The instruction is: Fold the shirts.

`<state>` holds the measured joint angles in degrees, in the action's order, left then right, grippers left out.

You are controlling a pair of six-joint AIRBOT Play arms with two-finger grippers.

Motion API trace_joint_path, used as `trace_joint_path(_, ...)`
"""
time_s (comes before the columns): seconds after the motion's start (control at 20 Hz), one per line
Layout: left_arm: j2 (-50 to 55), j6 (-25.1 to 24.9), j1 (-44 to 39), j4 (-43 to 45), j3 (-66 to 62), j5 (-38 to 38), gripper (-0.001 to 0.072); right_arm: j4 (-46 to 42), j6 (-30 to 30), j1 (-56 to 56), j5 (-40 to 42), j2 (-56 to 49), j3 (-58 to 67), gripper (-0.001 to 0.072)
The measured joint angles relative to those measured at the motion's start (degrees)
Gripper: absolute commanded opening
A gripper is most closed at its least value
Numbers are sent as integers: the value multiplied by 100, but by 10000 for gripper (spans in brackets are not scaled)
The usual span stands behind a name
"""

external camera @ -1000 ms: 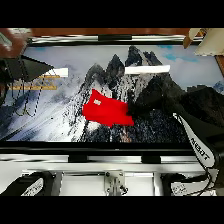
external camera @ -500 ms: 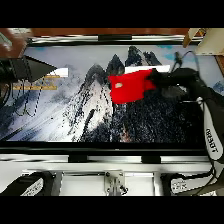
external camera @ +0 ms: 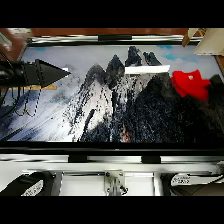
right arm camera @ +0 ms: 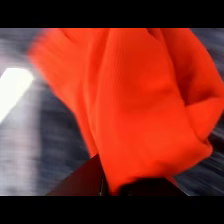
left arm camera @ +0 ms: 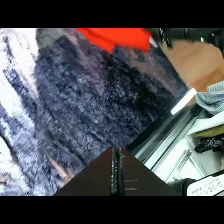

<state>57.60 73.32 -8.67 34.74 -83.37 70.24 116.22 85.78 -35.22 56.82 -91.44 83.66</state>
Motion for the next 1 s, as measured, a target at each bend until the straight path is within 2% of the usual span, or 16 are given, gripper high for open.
trace_joint_path(0.15, 109, 0, -133, 4, 0, -175, 33, -796, -501, -275, 769, 17, -420, 55)
trace_joint_path(0.5, 323, -55, -304, 4, 0, -262, 33, -1259, -990, -81, 1274, 57, -1351, 58)
trace_joint_path(0.55, 332, -61, -313, 7, 0, -232, 33, -1344, -1062, -68, 1270, 74, -1392, 152)
trace_joint_path(0.6, 337, -66, -323, 4, 0, -203, 33, -1440, -1176, -55, 1274, 92, -1421, 466)
trace_joint_path(0.65, 341, -68, -328, 4, 0, -164, 33, -1561, -1248, -50, 1283, 101, -1445, 630)
trace_joint_path(0.85, 365, -199, -343, 7, 0, -107, 33, -1716, -1311, -22, 1622, 304, -1399, 629)
trace_joint_path(1.0, 398, -267, -343, 122, 0, -87, 33, -2474, -1263, -28, 2243, 739, -1003, 630)
